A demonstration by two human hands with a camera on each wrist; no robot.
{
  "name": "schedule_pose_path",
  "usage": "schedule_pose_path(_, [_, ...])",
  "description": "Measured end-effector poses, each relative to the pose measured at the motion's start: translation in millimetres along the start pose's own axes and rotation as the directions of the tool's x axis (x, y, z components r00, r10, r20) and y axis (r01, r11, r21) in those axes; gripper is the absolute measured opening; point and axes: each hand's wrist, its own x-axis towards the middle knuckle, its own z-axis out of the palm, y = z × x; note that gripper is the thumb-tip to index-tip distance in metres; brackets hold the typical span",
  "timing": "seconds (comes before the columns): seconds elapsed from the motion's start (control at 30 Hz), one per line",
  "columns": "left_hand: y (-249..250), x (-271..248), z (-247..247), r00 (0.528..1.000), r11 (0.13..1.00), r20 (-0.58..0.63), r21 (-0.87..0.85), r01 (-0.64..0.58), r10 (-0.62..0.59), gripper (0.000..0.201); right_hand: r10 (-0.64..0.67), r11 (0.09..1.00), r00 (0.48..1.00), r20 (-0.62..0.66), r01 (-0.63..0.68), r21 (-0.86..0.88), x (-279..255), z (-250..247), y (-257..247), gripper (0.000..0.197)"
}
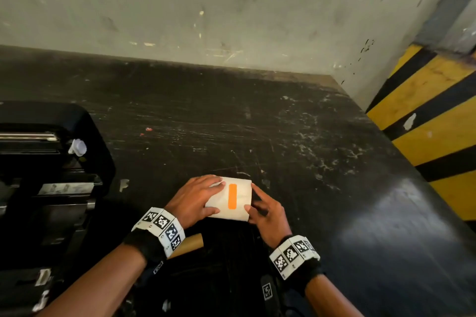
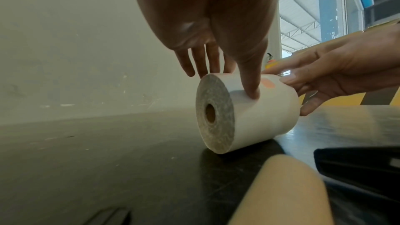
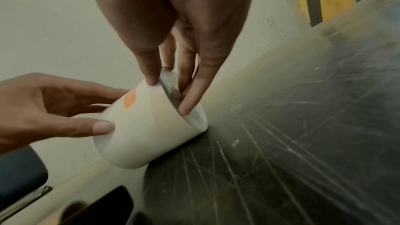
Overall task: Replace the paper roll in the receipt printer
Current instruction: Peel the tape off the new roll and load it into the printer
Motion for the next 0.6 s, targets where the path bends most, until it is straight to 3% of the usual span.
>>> schedule_pose_path(0.1, [-6, -10, 1, 1.000, 0.999, -0.008, 0.035, 0.030, -0.029, 0.064, -0.043, 0.970, 0.999, 0.004, 0.043, -0.237, 0, 8, -7, 0.059])
schedule_pose_path(0.2, [-6, -15, 2, 0.999, 0.998, -0.016, 0.038, 0.051, -0.050, 0.063, -0.172, 0.805, 0.985, 0.015, 0.149, -0.574, 0, 12, -25, 0.060])
schedule_pose_path(0.27, [-3, -15, 1, 0.998, 0.997, -0.011, 0.057, 0.055, -0.054, 0.063, -0.250, 0.675, 0.964, 0.088, 0.239, -0.698, 3, 15, -36, 0.060])
schedule_pose_path(0.33, [0, -15, 0, 0.998, 0.995, 0.003, 0.080, 0.061, -0.062, 0.062, -0.221, 0.602, 0.963, 0.152, 0.258, -0.756, 8, 18, -41, 0.059])
schedule_pose_path(0.43, [4, -15, -2, 0.996, 0.992, 0.023, 0.095, 0.084, -0.087, 0.062, -0.170, 0.606, 0.970, 0.173, 0.241, -0.758, 13, 21, -42, 0.055])
schedule_pose_path(0.6, [6, -15, -1, 0.995, 0.989, 0.033, 0.115, 0.090, -0.094, 0.062, -0.260, 0.654, 0.952, 0.165, 0.299, -0.695, 13, 26, -35, 0.042])
